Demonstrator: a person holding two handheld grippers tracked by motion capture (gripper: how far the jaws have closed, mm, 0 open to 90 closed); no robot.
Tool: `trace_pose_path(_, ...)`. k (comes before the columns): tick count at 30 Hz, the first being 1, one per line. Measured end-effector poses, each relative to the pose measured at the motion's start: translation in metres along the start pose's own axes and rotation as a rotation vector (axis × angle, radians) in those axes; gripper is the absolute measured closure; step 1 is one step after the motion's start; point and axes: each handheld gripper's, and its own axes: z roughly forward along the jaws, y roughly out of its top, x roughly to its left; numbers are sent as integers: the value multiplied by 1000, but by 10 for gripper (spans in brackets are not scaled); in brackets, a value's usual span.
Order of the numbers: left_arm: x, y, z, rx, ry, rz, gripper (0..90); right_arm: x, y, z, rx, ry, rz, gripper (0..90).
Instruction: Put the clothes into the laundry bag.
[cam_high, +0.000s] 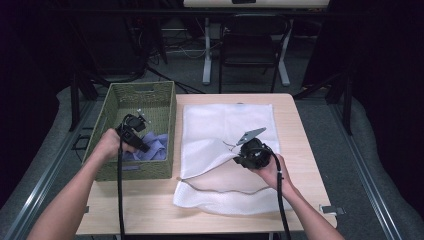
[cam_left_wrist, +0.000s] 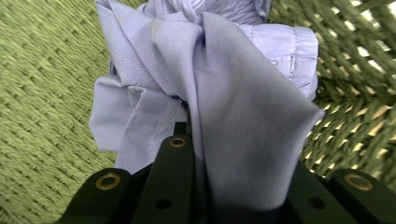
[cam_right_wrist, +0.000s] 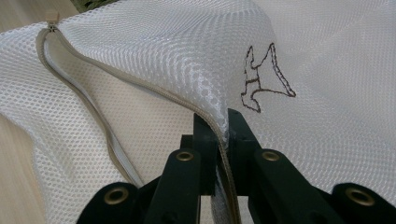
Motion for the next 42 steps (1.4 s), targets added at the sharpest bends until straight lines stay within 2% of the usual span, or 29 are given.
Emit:
trace_pose_path(7,-1,-2,-14,-40,27,-7,841,1,1,-2,-2,-4,-15,853)
trace_pose_path(10,0,0,-24,-51,43,-13,842,0,0,-2,-3,0,2,853)
trace_pose_path(14,-2,4,-34,-60,58,-12,842,1,1,-3,-7,-3,-9,853)
trace_pose_path(16,-4,5,-40,-70,62,-9,842,0,1,0,-1,2,8,853)
trace_pose_path(21,-6,10,-53,-80,81,-3,842,4,0,-2,4,-8,-18,853)
trace_pose_path(24,-8,13,-62,-62,97,7,843,0,-1,-1,-1,8,1,853)
trace_pose_path(26,-8,14,-68,-73,92,2,843,-2,-2,-1,0,12,13,853)
trace_pose_path(30,-8,16,-77,-43,107,5,843,-1,0,-2,-1,12,3,853)
trace_pose_path(32,-8,16,-81,-43,95,6,844,-2,-1,0,4,19,15,853)
trace_pose_path(35,-9,17,-87,-20,116,14,844,1,-2,1,17,17,-5,853)
trace_pose_path(38,-11,18,-94,-25,118,19,845,0,-1,3,18,20,5,853)
trace_pose_path(40,-13,19,-100,-13,131,31,845,2,-1,1,17,15,-2,853)
trace_pose_path(42,-14,22,-106,-22,141,31,845,1,-1,0,9,13,-10,853)
